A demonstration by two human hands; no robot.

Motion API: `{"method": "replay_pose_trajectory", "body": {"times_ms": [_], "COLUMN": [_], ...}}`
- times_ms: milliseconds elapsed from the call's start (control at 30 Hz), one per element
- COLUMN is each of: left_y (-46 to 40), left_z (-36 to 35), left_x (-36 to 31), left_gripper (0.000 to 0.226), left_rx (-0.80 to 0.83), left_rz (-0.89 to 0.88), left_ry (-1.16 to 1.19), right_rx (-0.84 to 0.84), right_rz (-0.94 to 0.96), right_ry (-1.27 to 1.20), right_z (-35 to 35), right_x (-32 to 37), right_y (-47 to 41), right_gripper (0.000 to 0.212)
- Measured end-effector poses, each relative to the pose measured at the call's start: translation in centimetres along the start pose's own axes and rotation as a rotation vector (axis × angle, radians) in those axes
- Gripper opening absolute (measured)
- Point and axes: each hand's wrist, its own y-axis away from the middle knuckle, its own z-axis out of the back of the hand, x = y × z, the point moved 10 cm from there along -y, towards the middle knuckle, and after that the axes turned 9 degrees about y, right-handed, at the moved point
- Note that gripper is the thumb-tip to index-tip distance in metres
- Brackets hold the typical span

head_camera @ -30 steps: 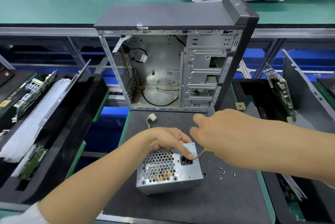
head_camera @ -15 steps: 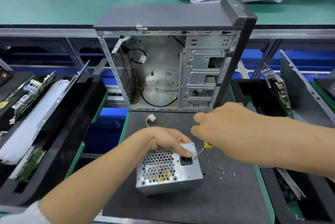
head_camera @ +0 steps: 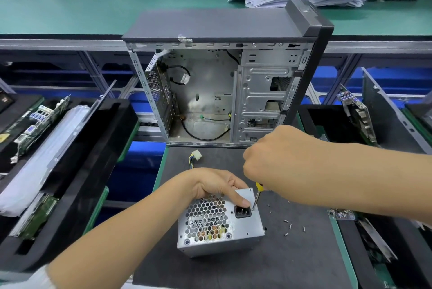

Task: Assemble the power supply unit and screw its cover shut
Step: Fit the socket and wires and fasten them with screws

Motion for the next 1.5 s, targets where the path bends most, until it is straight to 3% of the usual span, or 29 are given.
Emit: {"method": "replay_pose_trajectory", "body": {"times_ms": [100,333,700,867,1000,1100,1200,1400,1500], "left_y": [-0.1,-0.5,-0.7,-0.9,-1.0,-1.0,-0.8,-0.6,-0.5], "left_z": [-0.2,-0.4,0.0,0.2,0.5,0.5,0.6,0.4,0.1], "left_x": [0.0,0.2,0.4,0.5,0.4,0.4,0.4,0.2,0.2], "left_gripper": [0.048,0.048,0.054,0.053,0.054,0.051,0.044,0.055,0.045], "left_rx": [0.010,0.056,0.020,-0.005,-0.028,-0.026,-0.038,-0.048,-0.034], "left_rz": [0.003,-0.006,0.019,0.013,-0.010,-0.007,0.000,-0.003,0.005], "left_ry": [0.014,0.023,0.063,0.058,0.048,0.054,0.037,0.035,0.051], "right_rx": [0.015,0.104,0.097,0.030,0.038,0.115,0.171,0.096,0.121], "right_rz": [-0.018,-0.036,-0.038,-0.069,-0.064,-0.045,-0.023,-0.038,-0.026], "right_ry": [-0.005,-0.054,-0.069,-0.004,0.043,-0.034,-0.080,0.045,0.038], "right_z": [-0.2,-1.1,-1.7,-0.9,-1.5,-1.6,-1.6,-1.1,-1.6], "right_x": [-0.4,-0.2,-0.7,-1.1,-0.4,-0.1,-0.1,-0.3,-0.1], "right_y": [0.4,1.2,1.6,0.8,0.6,1.2,1.4,0.7,0.8], "right_gripper": [0.045,0.042,0.010,0.047,0.046,0.022,0.027,0.043,0.041]}}
